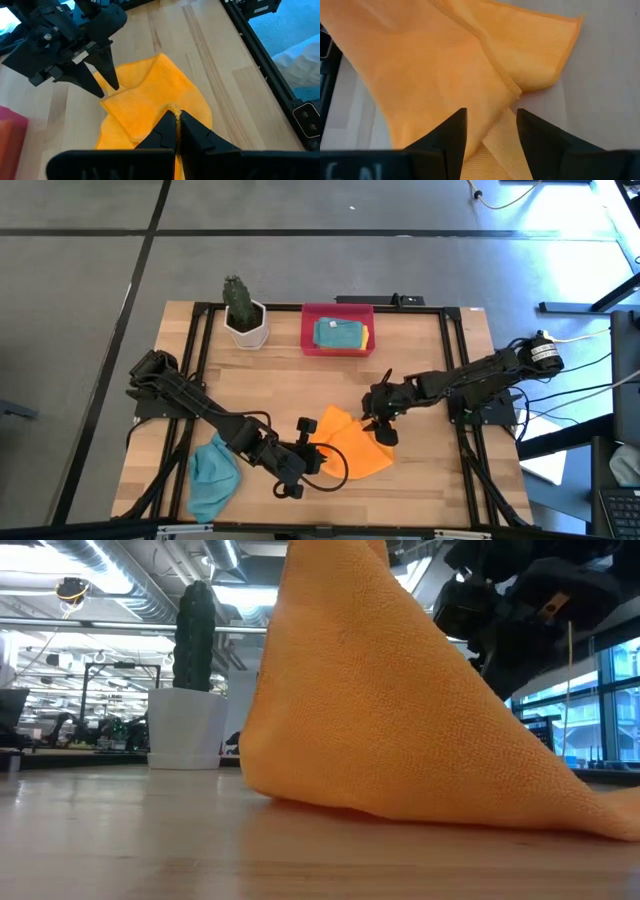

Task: Fold microfiber towels
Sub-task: Fold the orange microfiber cloth

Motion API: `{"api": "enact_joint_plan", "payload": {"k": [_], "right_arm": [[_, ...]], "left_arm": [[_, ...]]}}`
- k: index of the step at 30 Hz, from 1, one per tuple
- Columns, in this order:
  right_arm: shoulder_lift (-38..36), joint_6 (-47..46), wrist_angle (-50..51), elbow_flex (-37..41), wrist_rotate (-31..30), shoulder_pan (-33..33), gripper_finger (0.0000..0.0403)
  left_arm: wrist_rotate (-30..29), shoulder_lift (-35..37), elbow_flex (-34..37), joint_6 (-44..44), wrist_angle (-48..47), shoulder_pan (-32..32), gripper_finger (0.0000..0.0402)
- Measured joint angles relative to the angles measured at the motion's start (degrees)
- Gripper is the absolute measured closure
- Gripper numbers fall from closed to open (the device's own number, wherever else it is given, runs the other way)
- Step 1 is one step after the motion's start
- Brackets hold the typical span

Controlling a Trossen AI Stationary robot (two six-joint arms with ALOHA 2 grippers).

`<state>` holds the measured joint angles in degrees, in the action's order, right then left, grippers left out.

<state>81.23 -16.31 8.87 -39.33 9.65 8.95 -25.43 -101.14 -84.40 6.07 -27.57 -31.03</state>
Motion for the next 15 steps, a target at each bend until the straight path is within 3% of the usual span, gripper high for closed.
{"api": "enact_joint_plan", "payload": {"k": [7, 15], "right_arm": [[0.6, -1.4, -1.6, 0.0, 0.2, 0.0, 0.0230], [7.1, -1.5, -3.2, 0.0, 3.1, 0.1, 0.0230]], "left_arm": [[0.0, 0.0, 0.0, 0.0, 0.0, 0.2, 0.0401], [0.0, 0.0, 0.0, 0.0, 0.1, 0.2, 0.0401]]}}
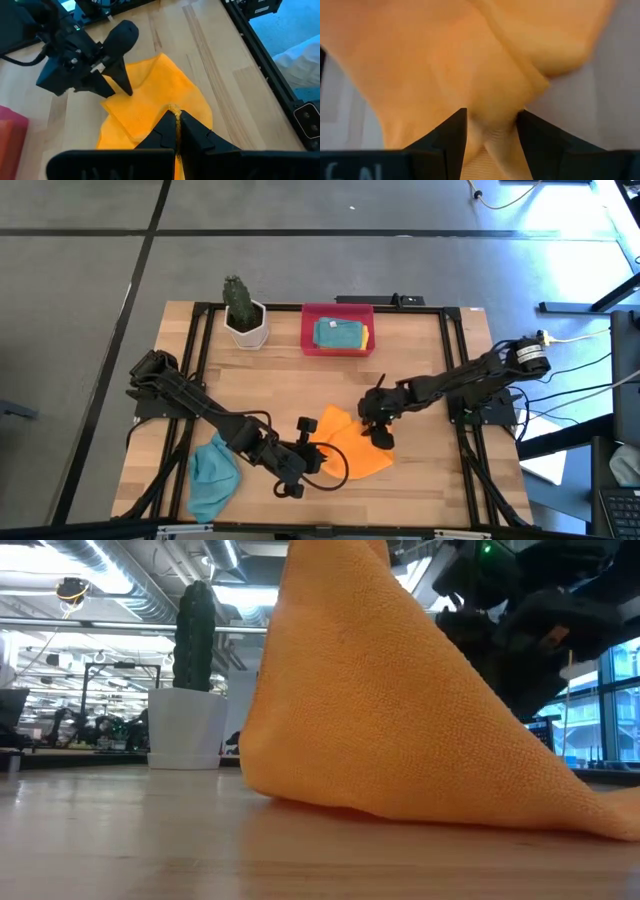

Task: Fold microfiber towels
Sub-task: Fold the orange microfiber cloth

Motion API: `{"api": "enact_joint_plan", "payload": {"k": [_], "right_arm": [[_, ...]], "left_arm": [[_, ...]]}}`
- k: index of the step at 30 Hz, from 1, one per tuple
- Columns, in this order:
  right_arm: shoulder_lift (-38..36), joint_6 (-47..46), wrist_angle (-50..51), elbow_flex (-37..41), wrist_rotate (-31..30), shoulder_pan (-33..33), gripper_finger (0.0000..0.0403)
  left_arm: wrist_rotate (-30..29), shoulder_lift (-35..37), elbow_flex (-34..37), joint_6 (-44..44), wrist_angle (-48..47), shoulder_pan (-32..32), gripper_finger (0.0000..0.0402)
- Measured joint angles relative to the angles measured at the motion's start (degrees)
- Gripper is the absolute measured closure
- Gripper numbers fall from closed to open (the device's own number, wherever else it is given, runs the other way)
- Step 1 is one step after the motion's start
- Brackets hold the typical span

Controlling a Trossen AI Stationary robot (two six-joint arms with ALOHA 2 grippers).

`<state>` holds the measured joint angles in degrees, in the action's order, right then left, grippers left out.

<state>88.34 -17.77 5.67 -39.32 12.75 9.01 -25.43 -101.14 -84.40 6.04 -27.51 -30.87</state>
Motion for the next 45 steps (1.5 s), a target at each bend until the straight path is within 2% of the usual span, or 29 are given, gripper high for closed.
{"api": "enact_joint_plan", "payload": {"k": [3, 17, 22, 29, 40, 43, 45], "right_arm": [[-0.1, -0.1, -2.0, 0.0, 2.3, 0.0, 0.0230], [-6.8, 1.5, -4.3, 0.0, 2.4, 2.7, 0.0230], [-6.8, 1.5, -4.7, 0.0, 1.5, 4.1, 0.0230], [-6.0, 1.3, -4.7, 0.0, -3.7, 4.7, 0.0230], [0.2, 1.9, -7.6, 0.0, -3.8, 4.6, 0.0230], [0.2, 3.2, -8.1, 0.0, -4.1, 4.6, 0.0244], [-0.1, 3.5, -8.9, 0.0, -4.1, 4.6, 0.0268]], "left_arm": [[0.0, 0.0, 0.0, 0.0, 0.0, 0.0, 0.0401], [0.0, 0.0, 0.0, 0.0, 0.0, 0.0, 0.0401], [0.0, 0.0, 0.0, 0.0, 0.0, 0.0, 0.0401], [0.0, 0.0, 0.0, 0.0, 0.0, 0.0, 0.0401], [0.0, 0.0, 0.0, 0.0, 0.0, 0.0, 0.0401], [0.0, 0.0, 0.0, 0.0, 0.0, 0.0, 0.0401], [0.0, 0.0, 0.0, 0.0, 0.0, 0.0, 0.0401]]}}
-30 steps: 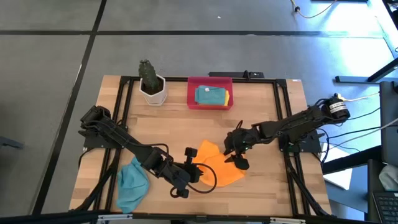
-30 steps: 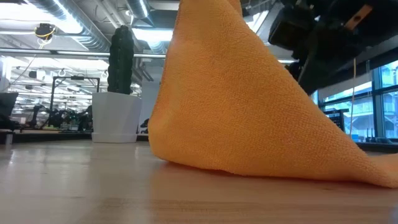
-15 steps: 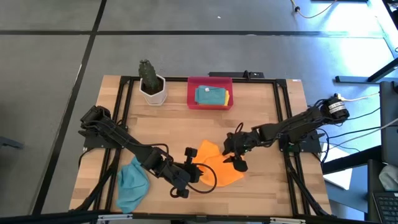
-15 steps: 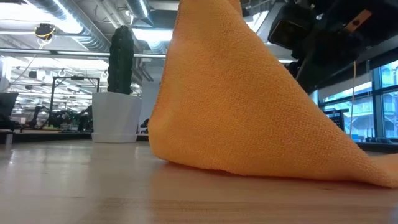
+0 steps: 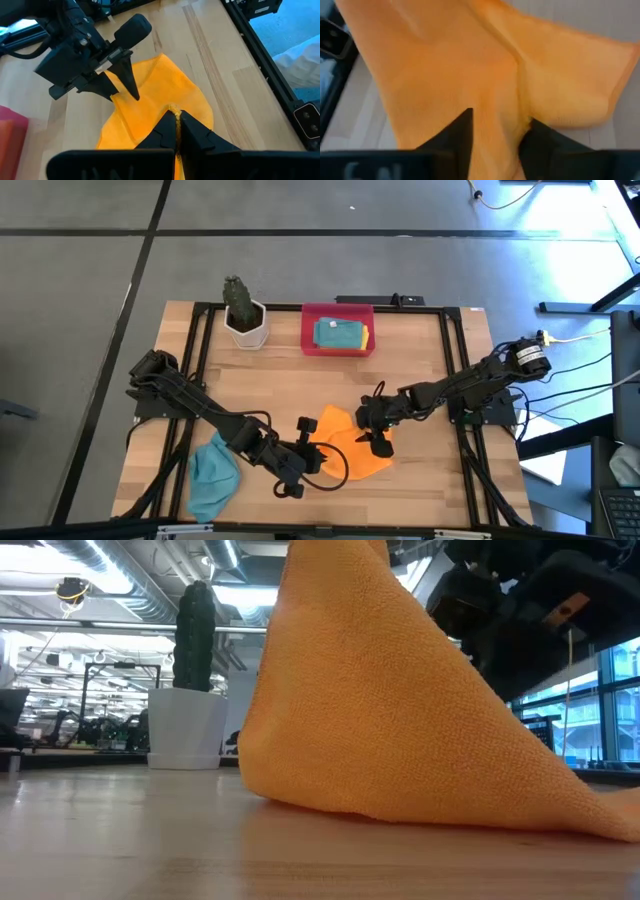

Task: Fold microfiber towels
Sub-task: Fold the orange microfiber cloth

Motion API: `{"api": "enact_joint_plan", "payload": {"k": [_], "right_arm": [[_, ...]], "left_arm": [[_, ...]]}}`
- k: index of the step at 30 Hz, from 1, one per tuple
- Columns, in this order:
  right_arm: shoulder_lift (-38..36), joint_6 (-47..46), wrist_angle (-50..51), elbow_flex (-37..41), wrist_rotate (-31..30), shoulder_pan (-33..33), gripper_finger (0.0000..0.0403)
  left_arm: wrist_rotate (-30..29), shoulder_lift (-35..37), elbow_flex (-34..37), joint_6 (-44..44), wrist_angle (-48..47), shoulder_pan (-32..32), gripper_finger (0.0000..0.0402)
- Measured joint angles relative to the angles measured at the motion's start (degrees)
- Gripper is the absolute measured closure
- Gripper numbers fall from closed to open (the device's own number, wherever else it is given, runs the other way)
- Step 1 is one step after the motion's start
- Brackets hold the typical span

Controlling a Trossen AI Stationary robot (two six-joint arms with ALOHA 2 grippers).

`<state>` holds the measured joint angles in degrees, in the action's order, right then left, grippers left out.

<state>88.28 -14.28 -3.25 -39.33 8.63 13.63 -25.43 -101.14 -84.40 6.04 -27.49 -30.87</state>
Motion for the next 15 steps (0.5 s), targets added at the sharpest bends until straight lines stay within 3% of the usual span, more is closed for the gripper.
{"api": "enact_joint_plan", "payload": {"k": [7, 12, 15], "right_arm": [[-0.2, 1.8, -2.6, 0.0, 0.0, 0.0, 0.0388], [-4.3, 2.7, 1.8, -0.6, -0.2, 0.5, 0.0397], [-10.1, 3.1, 6.5, -1.9, -3.8, 2.1, 0.0398]], "left_arm": [[0.0, 0.0, 0.0, 0.0, 0.0, 0.0, 0.0401], [0.0, 0.0, 0.0, 0.7, -0.6, 0.0, 0.0401], [-1.2, 0.0, 0.0, 1.3, -1.4, 0.0, 0.0401]]}}
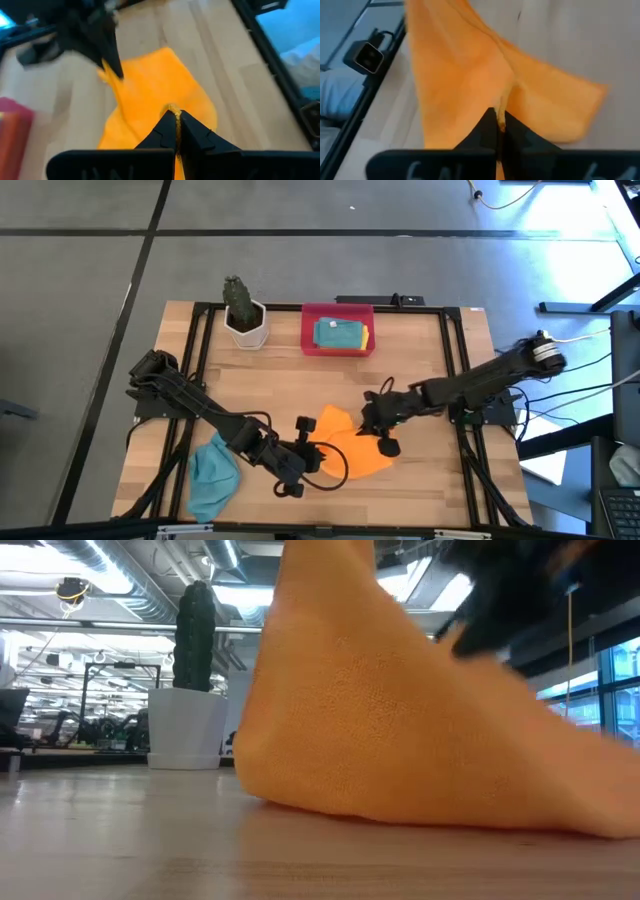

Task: Fold microfiber towels
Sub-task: Fold the orange microfiber cloth

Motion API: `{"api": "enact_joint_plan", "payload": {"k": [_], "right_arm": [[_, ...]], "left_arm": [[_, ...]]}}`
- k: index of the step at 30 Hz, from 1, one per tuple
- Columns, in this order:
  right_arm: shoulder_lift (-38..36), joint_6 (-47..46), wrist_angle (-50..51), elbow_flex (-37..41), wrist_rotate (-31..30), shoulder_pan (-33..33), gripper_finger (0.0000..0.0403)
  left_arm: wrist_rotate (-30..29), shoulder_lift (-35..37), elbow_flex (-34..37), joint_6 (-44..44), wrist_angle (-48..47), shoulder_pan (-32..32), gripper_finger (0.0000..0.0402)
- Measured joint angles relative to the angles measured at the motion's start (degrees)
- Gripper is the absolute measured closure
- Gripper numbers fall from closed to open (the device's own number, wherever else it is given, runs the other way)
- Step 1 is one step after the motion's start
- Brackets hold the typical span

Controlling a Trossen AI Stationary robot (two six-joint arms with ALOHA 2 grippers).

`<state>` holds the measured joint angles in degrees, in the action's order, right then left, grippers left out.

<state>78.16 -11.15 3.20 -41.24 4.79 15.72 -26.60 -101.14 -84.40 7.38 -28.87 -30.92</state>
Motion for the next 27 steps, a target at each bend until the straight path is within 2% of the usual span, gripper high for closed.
{"api": "enact_joint_plan", "payload": {"k": [8, 13, 19, 22, 27], "right_arm": [[-19.5, -0.2, 17.1, -3.4, -15.2, 5.2, 0.0401], [-28.2, 0.1, 24.4, -7.0, -25.4, 6.6, 0.0401], [-32.9, 7.5, 27.8, -14.6, -32.7, 6.4, 0.0401], [-33.3, 11.3, 29.1, -19.6, -36.4, 5.6, 0.0402], [-33.1, 14.5, 31.2, -26.7, -37.5, 4.4, 0.0402]], "left_arm": [[-7.9, 1.7, -0.1, 1.1, 0.3, 2.0, 0.0401], [-13.5, 3.8, -1.0, -2.2, 1.6, 5.6, 0.0401], [-20.5, 8.7, -3.6, -10.0, 0.0, 12.1, 0.0401], [-21.5, 11.6, -5.8, -13.7, 0.4, 15.8, 0.0401], [-23.2, 14.7, -8.9, -18.2, 0.7, 19.3, 0.0401]]}}
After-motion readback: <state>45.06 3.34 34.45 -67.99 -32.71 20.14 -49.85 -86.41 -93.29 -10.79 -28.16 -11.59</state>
